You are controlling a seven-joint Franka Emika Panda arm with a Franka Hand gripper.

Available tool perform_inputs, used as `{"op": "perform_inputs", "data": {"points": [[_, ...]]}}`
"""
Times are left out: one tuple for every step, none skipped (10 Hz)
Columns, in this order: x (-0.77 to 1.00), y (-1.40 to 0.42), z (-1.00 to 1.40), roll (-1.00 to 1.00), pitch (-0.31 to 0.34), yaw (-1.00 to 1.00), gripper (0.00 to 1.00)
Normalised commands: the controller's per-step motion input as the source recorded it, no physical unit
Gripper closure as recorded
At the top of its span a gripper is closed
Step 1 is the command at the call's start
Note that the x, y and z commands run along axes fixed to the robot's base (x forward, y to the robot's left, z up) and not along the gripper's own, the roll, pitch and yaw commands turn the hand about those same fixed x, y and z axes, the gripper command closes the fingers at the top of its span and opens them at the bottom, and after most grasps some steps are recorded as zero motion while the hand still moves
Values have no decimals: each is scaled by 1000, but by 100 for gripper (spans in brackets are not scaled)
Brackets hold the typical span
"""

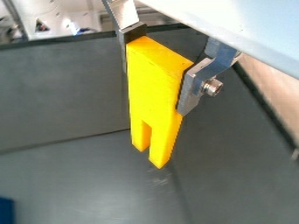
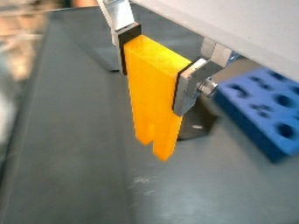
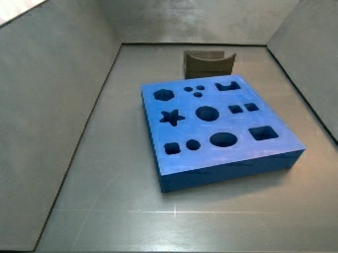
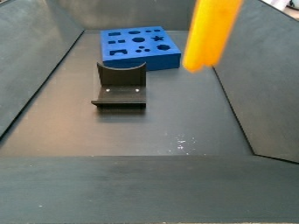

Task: Pick up the double-square object. Move up. Move to above the board. Insert the double-square object.
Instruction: Move to above the board.

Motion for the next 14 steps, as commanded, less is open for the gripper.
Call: {"op": "perform_inputs", "data": {"points": [[108, -1000, 54, 38, 194, -1000, 100], [103, -1000, 59, 21, 178, -1000, 100], [103, -1000, 59, 25, 179, -1000, 100], [103, -1000, 60, 25, 190, -1000, 100], [102, -1000, 63, 13, 195, -1000, 100], [104, -1000, 67, -10, 174, -756, 100], [105, -1000, 69, -26, 154, -589, 100], [108, -1000, 73, -45, 131, -314, 100], [113, -1000, 74, -53, 116, -183, 100], [119, -1000, 75, -34, 113, -82, 100], [125, -1000, 78, -17, 117, -40, 100], [134, -1000, 82, -16, 124, -15, 100], [143, -1000, 83, -3, 124, -9, 100], [160, -1000, 85, 0, 128, 3, 100]]}}
